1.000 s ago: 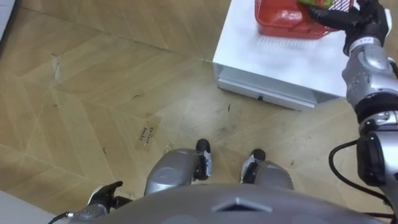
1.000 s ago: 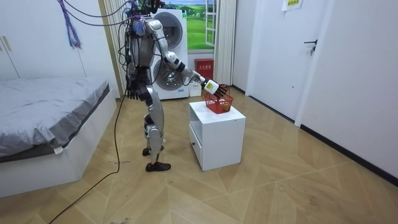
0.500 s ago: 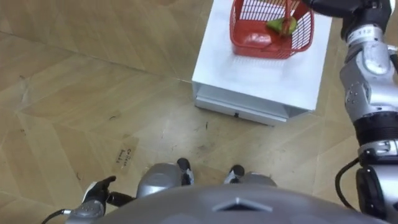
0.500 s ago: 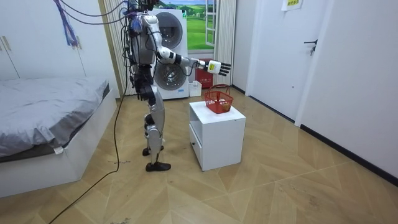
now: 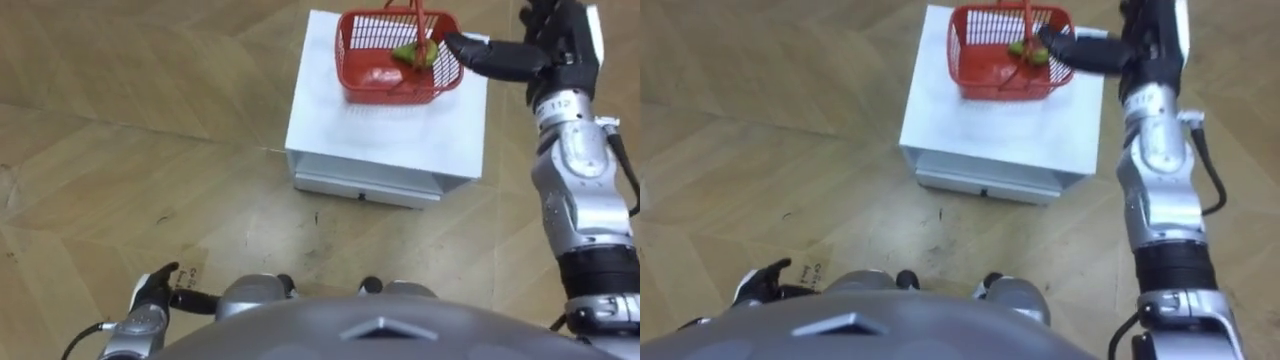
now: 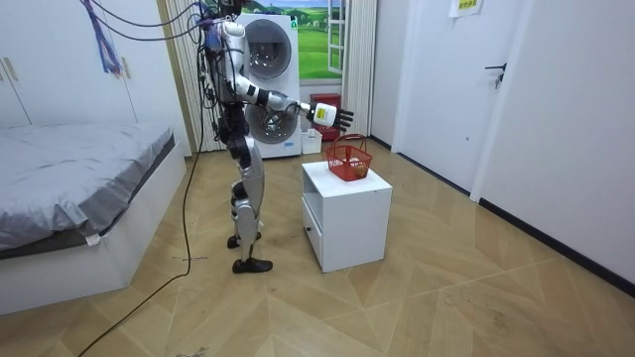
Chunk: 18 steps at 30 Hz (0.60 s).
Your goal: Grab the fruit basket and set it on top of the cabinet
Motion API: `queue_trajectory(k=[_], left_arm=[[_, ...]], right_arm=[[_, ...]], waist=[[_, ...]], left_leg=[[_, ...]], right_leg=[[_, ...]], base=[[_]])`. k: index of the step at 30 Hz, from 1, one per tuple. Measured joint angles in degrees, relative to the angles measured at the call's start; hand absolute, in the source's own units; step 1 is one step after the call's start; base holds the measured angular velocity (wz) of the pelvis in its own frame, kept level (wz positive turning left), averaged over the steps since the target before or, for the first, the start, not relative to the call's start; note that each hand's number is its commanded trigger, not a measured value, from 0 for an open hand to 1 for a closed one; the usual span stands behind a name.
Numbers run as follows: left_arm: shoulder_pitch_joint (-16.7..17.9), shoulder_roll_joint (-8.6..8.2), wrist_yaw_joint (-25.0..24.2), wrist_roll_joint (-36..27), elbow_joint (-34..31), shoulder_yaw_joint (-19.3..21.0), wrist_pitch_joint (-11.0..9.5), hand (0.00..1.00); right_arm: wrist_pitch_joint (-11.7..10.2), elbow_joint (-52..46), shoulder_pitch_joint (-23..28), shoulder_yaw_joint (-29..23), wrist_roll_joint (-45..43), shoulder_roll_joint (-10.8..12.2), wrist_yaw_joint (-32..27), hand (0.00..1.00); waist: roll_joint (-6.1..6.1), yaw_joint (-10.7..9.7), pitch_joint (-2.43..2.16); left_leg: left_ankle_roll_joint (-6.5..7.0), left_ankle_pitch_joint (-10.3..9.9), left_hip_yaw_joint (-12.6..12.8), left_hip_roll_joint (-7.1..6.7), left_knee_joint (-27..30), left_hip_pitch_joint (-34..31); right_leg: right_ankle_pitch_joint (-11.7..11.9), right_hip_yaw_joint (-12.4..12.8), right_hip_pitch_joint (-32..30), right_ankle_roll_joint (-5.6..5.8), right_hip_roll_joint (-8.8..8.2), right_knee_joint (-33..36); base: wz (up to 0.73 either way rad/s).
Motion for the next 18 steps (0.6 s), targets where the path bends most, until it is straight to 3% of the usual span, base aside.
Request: queue_trajectory(k=[8,9,12,18], left_arm=[[-0.42,-0.42,1.70,0.00,-0.03,0.96,-2.02,0.00],[-0.40,-0.53,2.02,-0.11,0.20,0.98,-2.08,0.00],[-0.30,-0.96,2.03,-0.10,1.43,0.82,-2.88,0.00],[-0.52,-1.82,2.14,0.00,2.89,0.89,-3.16,0.00]], right_arm=[[-0.48,11.53,6.83,0.32,-8.09,3.45,0.68,0.00],[-1.41,16.70,6.47,0.30,-8.67,4.04,0.62,0.00],[-1.33,28.55,6.44,0.18,-9.05,4.59,0.18,0.00],[-1.32,43.13,7.90,-1.00,-7.57,5.72,-0.09,0.00]], waist=[[0.51,-2.36,-0.12],[0.30,-3.21,-0.16],[0.45,-3.47,-0.22],[0.86,-4.71,-0.22]], left_leg=[[-0.14,-0.15,1.77,0.21,-0.47,0.83],[-0.20,-0.18,2.01,0.30,-0.65,1.52],[-0.50,-0.53,3.11,0.61,-1.03,3.26],[-0.70,-0.67,4.25,0.88,-1.26,3.71]], right_leg=[[0.01,2.04,-0.28,-0.02,0.34,0.08],[0.02,2.42,0.11,-0.04,0.48,0.08],[0.01,3.29,1.24,-0.04,0.83,0.08],[-0.02,4.29,1.33,-0.14,1.16,0.04]], base=[[-0.13],[-0.15],[-0.17],[-0.11]])
